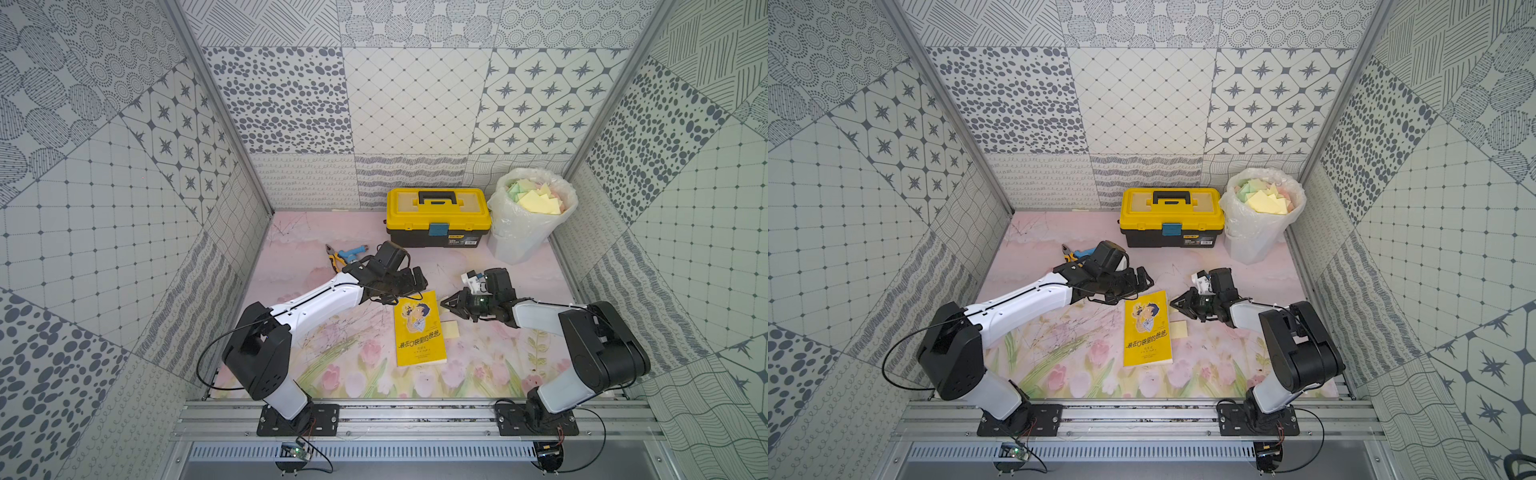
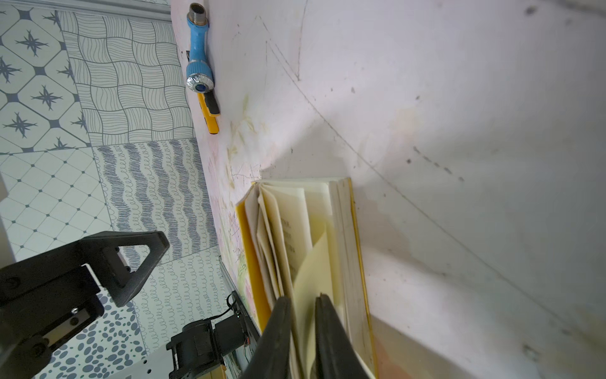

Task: Peel off the used sticky note
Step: Open the book at the center of the board.

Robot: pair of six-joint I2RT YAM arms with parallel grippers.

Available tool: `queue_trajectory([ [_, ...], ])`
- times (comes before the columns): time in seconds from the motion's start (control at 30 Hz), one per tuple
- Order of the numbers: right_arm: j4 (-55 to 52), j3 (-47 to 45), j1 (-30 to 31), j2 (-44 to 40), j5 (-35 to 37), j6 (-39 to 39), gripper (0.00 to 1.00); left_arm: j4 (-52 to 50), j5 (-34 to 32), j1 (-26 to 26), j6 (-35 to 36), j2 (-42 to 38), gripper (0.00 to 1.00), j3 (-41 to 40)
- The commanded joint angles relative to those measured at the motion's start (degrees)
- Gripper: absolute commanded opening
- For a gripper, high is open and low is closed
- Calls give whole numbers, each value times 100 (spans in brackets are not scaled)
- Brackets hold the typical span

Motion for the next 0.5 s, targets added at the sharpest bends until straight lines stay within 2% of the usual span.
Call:
queue_trajectory([
  [0.0,272,-26,120,-214,-30,181,16,-299,199,-40,285,99,98,313],
  [0.47,254,103,562,-362,169,424,4,-457,275,-44,467,1,97,417],
])
